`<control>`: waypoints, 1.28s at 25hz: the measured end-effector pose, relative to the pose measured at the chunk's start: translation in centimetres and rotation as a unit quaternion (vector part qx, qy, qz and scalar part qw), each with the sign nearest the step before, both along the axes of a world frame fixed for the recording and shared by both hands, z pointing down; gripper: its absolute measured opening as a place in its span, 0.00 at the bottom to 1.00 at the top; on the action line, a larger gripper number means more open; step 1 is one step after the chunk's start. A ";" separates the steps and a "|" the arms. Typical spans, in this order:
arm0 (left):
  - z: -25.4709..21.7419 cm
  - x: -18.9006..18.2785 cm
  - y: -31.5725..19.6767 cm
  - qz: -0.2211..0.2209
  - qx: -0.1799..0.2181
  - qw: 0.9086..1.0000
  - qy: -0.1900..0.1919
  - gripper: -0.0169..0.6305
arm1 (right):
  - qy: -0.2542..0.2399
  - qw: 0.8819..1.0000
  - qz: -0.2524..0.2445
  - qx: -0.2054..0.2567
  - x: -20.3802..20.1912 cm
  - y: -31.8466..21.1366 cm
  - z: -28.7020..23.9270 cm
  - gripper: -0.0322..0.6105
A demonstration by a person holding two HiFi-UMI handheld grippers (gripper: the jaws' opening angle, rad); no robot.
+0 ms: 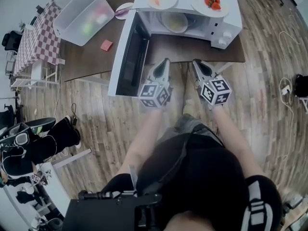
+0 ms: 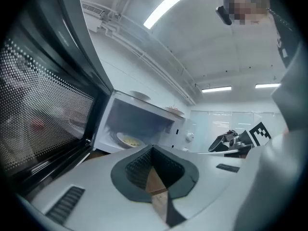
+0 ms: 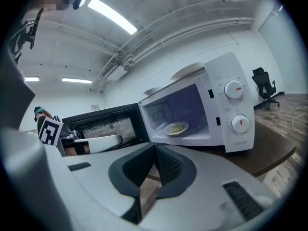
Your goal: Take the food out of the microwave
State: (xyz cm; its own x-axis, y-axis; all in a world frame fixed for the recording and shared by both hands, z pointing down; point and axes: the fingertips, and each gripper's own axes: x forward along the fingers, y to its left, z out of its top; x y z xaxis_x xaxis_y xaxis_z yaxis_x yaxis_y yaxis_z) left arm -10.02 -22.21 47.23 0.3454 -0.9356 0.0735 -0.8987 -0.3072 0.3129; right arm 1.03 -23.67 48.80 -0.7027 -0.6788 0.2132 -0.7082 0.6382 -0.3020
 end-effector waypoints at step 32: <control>2.4 -2.1 -10.7 -0.004 0.005 1.000 0.021 0.03 | -0.137 0.975 0.039 -0.170 -6.3 -12.8 4.5 0.19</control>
State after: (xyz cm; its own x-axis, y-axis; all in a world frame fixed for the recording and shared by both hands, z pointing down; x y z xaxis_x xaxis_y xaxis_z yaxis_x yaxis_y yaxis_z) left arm -12.11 -32.87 49.62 0.3397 -0.9393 0.0488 -0.8873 -0.3028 0.3479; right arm -5.25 -36.43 53.34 -0.7131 -0.6560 0.2474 -0.6146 0.4152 -0.6707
